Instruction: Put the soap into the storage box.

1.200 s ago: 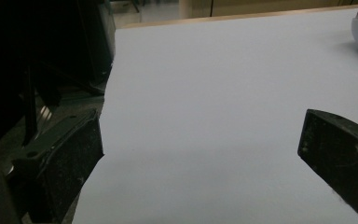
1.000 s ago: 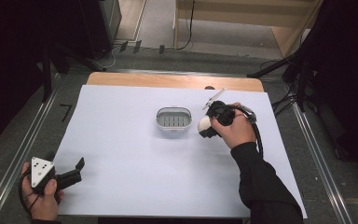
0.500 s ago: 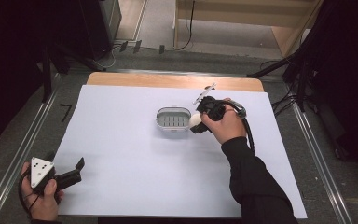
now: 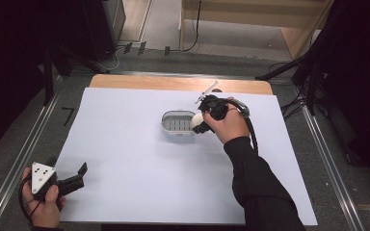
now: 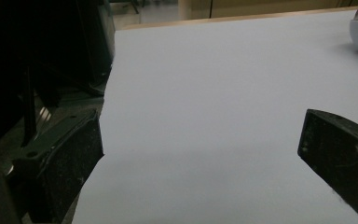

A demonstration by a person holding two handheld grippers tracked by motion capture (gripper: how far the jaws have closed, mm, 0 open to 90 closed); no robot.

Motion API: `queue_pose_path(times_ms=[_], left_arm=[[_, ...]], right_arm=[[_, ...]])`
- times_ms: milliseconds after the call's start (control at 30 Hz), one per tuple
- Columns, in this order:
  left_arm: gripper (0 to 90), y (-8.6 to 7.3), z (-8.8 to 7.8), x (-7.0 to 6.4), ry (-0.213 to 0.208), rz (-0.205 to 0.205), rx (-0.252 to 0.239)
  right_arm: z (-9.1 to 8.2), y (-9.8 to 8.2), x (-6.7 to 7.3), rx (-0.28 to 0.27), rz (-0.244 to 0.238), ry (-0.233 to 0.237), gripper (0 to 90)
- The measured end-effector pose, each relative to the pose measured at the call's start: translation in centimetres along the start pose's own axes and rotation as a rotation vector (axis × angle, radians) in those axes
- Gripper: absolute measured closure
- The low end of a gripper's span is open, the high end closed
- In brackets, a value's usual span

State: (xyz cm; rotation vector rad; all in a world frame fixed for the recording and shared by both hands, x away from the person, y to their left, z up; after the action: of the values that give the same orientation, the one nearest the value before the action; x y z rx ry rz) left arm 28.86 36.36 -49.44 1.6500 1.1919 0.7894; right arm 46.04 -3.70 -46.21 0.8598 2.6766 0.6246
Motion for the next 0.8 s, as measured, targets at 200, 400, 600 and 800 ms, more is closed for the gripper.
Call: queue_pose_path(times_ms=[200, 400, 600, 800], left_arm=[[0.2, 0.0, 0.0, 0.0, -0.002, -0.001, -0.004], [0.2, 0.0, 0.0, 0.0, -0.004, 0.0, -0.006], [0.2, 0.0, 0.0, 0.0, -0.004, -0.001, -0.006], [0.2, 0.0, 0.0, 0.0, -0.005, -0.005, -0.01]], right_arm=[[0.4, 1.0, 0.4, 0.001, -0.013, 0.001, 24.0], [0.8, 1.7, 0.8, 0.0, -0.014, 0.001, 24.0], [1.3, 2.4, 1.2, -0.001, -0.012, 0.011, 24.0], [1.7, 3.2, 1.7, -0.01, 0.0, 0.023, 24.0]])
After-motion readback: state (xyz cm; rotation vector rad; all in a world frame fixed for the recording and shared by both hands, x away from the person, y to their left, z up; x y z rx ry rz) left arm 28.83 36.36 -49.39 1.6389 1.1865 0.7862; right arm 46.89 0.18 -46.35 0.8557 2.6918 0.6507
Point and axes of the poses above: each handheld gripper's, and its own axes: z roughly forward along the jaws, y roughly out of its top, x roughly to its left, the point moved 9 cm from there along z, roughly forward along the jaws, and after that the axes turned 12 degrees about -y, right-handed, at the moved point
